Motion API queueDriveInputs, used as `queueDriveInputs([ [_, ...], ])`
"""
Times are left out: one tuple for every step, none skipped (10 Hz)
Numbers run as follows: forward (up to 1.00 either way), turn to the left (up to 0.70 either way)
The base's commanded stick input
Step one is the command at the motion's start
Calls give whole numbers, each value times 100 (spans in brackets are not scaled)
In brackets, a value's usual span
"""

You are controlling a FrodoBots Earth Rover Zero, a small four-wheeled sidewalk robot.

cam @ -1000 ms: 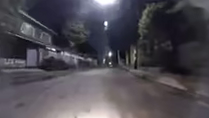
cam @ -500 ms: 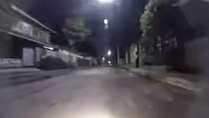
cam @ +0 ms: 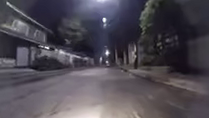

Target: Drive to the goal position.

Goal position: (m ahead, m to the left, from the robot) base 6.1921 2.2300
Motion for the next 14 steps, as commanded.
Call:
queueDriveInputs([
  [70, 0],
  [70, 0],
  [70, 0],
  [70, 0],
  [70, 0],
  [70, 0],
  [70, 0],
  [70, 0],
  [70, 0],
  [70, -6],
  [70, -17],
  [70, -28],
  [70, -6],
  [70, 0],
])
